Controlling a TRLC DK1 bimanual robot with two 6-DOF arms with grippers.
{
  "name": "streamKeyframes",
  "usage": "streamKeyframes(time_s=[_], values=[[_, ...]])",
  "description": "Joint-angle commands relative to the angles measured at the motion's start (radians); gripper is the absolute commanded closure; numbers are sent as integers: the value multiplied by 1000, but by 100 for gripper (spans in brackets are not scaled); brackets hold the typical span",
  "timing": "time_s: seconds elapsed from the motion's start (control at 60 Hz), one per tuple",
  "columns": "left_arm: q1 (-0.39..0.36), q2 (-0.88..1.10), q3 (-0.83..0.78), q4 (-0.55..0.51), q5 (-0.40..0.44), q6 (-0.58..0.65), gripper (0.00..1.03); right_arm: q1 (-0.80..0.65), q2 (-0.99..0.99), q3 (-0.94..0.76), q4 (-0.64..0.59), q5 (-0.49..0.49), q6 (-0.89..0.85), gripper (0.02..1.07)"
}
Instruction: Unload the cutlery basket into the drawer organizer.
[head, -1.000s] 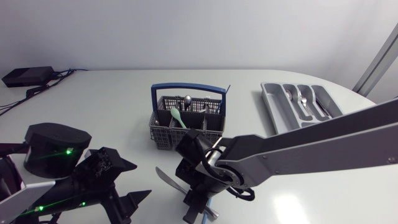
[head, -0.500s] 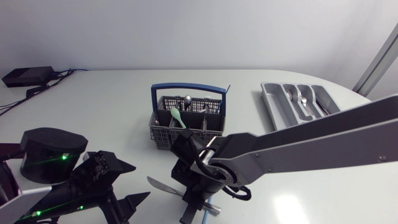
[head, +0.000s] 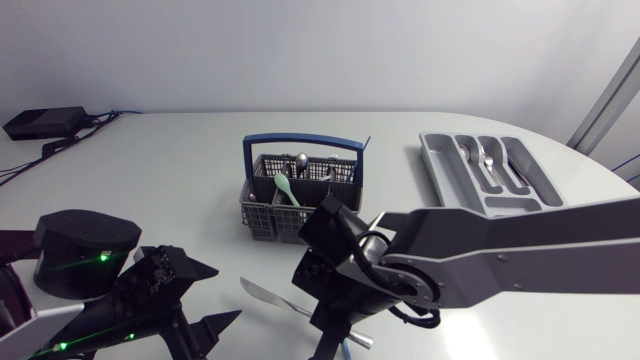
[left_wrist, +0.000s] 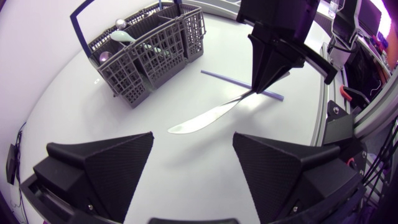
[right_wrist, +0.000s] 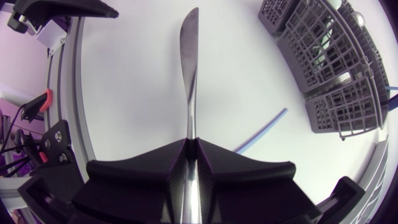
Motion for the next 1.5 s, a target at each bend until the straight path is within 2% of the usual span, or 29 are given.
streamKeyframes(time_s=[0.0, 0.217, 0.35, 0.567, 0.767, 0.817, 0.95, 1.0, 1.05, 1.183, 1.483], values=[[-2, -9, -25, 8, 5, 13, 14, -14, -45, -45, -24, -15, -16, 96], [1, -12, -25, 20, 5, 11, 14, -100, -164, -178, -19, -14, -59, 96], [1, -9, -24, 40, 5, 10, 14, -185, -279, -278, -33, -14, -145, 96], [-8, 5, -19, 54, 3, 1, 14, -494, -406, -362, -114, -69, -355, 96], [-19, 20, -18, 60, 3, -6, 14, -823, -452, -341, -189, -116, -534, 96], [-23, 27, -16, 66, 1, -9, 14, -932, -478, -324, -179, -133, -541, 96], [-28, 42, -13, 83, -2, -12, 14, -1079, -489, -324, -90, -185, -502, 96], [-31, 53, -7, 88, -2, -15, 14, -1157, -473, -316, 1, -195, -452, 96], [-34, 54, -5, 88, -5, -15, 14, -1209, -446, -295, 38, -207, -429, 96], [-36, 57, -2, 86, -9, -15, 14, -1358, -280, -164, 82, -242, -387, 96], [-54, 57, 1, 84, -23, -18, 14, -1481, 74, 181, 110, -241, -309, 96]])
